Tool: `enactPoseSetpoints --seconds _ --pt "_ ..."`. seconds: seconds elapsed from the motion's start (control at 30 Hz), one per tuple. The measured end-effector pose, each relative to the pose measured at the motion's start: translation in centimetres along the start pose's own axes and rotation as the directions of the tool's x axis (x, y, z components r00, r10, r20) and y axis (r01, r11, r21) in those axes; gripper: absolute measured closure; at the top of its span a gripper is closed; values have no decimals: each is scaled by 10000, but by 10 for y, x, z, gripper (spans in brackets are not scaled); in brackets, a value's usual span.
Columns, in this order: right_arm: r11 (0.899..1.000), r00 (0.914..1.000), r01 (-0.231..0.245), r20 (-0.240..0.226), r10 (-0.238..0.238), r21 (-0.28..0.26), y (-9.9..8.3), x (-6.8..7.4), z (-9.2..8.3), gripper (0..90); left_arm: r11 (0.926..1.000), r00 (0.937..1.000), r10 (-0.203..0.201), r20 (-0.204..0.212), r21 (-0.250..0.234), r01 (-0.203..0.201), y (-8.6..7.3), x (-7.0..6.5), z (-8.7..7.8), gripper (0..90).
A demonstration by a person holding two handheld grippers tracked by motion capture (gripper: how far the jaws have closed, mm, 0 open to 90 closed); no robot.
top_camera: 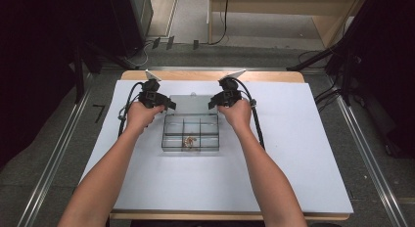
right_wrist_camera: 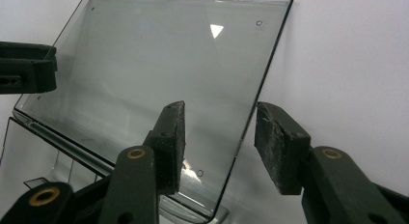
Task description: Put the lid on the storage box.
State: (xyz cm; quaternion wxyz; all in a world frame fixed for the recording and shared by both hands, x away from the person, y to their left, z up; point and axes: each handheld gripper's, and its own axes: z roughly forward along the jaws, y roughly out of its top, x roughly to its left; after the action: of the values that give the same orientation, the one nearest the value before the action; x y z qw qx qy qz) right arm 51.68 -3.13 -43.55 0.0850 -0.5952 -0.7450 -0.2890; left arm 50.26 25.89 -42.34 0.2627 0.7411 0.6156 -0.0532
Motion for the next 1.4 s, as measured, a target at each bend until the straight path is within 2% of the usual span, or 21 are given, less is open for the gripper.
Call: enactPoseSetpoints --seconds 0.13,0.17,0.27,0.47,0.63,0.83,1.0,1.2,1.4 --pt "9992 9989 -357 -292 363 201 2 -1 4 511 9991 9985 -425 337 111 421 1 4 2 543" --pt "9988 9984 -406 -376 416 258 2 -1 5 503 9989 9983 -450 378 174 444 1 5 2 542" --pt "9990 9991 -368 -201 374 269 3 2 5 506 9991 9982 -415 439 113 410 1 4 0 546" --pt "9998 9999 160 49 -160 -77 2 7 -3 548 9993 9991 -208 360 -298 219 0 -1 -5 561" --pt "9962 9973 703 260 -690 -513 -1 12 -13 581 9969 9980 -169 611 -758 215 0 -3 -15 570" --pt "9896 9952 978 133 -970 -1054 -5 16 -24 604 9918 9962 109 861 -1277 1 -6 -5 -26 582" --pt "9805 9907 1361 131 -1356 -1419 -10 19 -33 626 9865 9952 450 874 -1609 -305 -11 -10 -35 591" --pt "9718 9854 1702 186 -1695 -1635 -16 23 -43 652 9770 9925 1121 479 -1877 -1012 -16 -18 -43 595" --pt "9612 9781 2070 162 -2076 -1822 -23 26 -50 652 9691 9871 1549 403 -2002 -1439 -21 -23 -49 594"
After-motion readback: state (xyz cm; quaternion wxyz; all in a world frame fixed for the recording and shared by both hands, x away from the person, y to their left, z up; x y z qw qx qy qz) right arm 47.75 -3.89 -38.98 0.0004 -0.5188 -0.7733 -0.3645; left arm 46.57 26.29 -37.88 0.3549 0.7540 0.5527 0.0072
